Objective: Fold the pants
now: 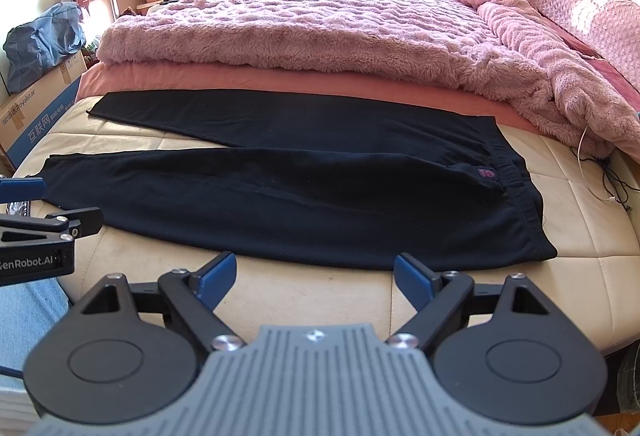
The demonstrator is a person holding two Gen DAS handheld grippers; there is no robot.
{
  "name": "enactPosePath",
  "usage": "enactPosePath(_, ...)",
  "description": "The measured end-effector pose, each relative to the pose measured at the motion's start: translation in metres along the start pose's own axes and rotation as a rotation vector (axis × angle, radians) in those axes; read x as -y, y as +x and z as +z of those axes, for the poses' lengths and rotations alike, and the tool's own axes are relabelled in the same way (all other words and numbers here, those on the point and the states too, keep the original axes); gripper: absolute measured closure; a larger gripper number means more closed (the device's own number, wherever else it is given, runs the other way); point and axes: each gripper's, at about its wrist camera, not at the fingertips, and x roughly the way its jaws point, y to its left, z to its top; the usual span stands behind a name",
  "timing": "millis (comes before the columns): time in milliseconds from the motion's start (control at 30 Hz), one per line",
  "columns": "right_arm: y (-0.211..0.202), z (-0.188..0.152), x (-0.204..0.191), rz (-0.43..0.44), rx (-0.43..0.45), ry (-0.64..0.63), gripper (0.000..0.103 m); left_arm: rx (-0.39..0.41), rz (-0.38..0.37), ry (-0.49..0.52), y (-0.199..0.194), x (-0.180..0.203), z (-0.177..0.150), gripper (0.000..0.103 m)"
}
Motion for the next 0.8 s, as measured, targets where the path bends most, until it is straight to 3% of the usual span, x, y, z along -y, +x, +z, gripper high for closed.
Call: enactPosePath(800, 0.0033, 0.0038, -0.0065, -0.011, -0.001, -0.008, 0.021, 0.001, -0.002, 0.001, -0.0002, 0.0026, 0.0012, 0.014)
